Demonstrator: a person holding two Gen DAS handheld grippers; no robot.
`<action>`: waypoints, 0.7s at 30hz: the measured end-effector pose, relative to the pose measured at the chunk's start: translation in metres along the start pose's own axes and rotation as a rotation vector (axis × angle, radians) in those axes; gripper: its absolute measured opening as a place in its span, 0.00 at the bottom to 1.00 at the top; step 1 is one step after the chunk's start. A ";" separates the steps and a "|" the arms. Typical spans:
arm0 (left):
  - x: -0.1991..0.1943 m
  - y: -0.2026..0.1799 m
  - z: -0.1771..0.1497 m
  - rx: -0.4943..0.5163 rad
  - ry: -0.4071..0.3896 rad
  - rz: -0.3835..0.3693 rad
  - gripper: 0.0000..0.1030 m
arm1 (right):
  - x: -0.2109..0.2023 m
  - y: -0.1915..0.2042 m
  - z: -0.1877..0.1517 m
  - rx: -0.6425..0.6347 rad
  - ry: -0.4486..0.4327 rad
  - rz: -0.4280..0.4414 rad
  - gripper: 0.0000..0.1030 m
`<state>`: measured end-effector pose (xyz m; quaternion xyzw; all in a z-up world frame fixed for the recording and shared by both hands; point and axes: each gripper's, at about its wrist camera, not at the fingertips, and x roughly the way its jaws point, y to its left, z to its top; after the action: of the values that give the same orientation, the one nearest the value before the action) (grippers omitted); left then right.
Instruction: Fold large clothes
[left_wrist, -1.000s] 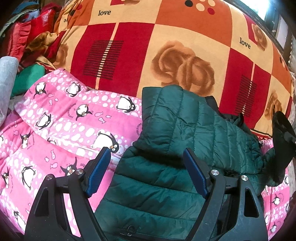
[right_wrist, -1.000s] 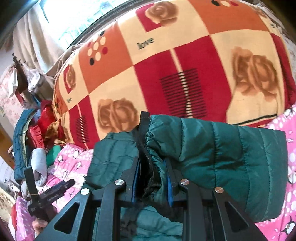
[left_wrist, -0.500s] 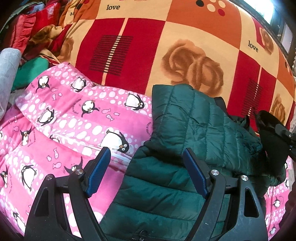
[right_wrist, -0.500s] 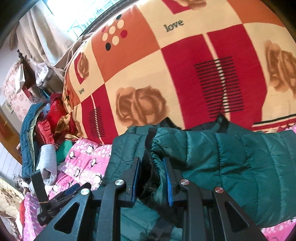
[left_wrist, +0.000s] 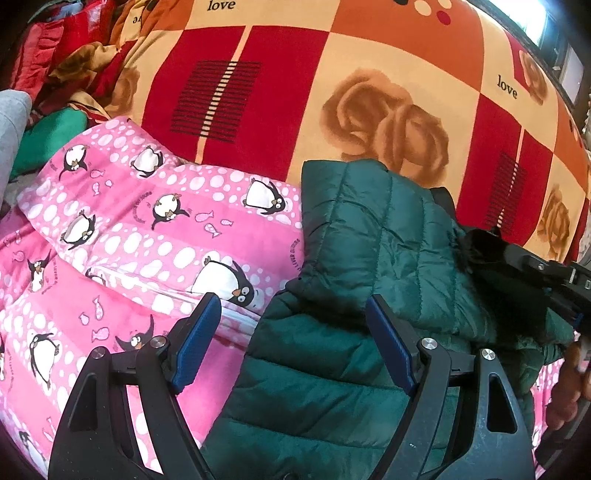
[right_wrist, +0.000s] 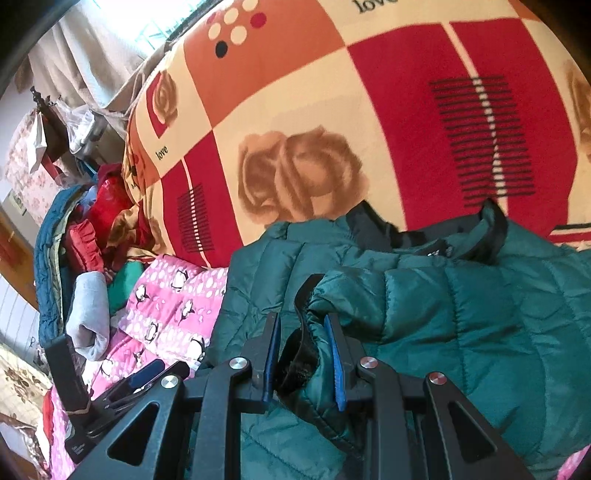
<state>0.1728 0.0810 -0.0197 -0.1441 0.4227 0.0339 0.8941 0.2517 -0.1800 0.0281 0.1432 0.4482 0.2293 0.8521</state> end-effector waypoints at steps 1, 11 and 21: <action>0.001 0.001 0.000 0.001 0.003 0.001 0.78 | 0.003 -0.001 -0.001 0.006 0.002 0.006 0.22; 0.009 0.012 0.002 -0.019 0.014 0.000 0.78 | 0.057 -0.006 -0.018 0.049 0.077 0.022 0.22; -0.015 -0.006 0.008 0.012 -0.036 -0.048 0.78 | 0.016 -0.001 -0.018 0.018 0.046 0.072 0.57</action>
<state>0.1697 0.0789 -0.0020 -0.1482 0.4032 0.0127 0.9029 0.2447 -0.1717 0.0066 0.1617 0.4644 0.2588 0.8314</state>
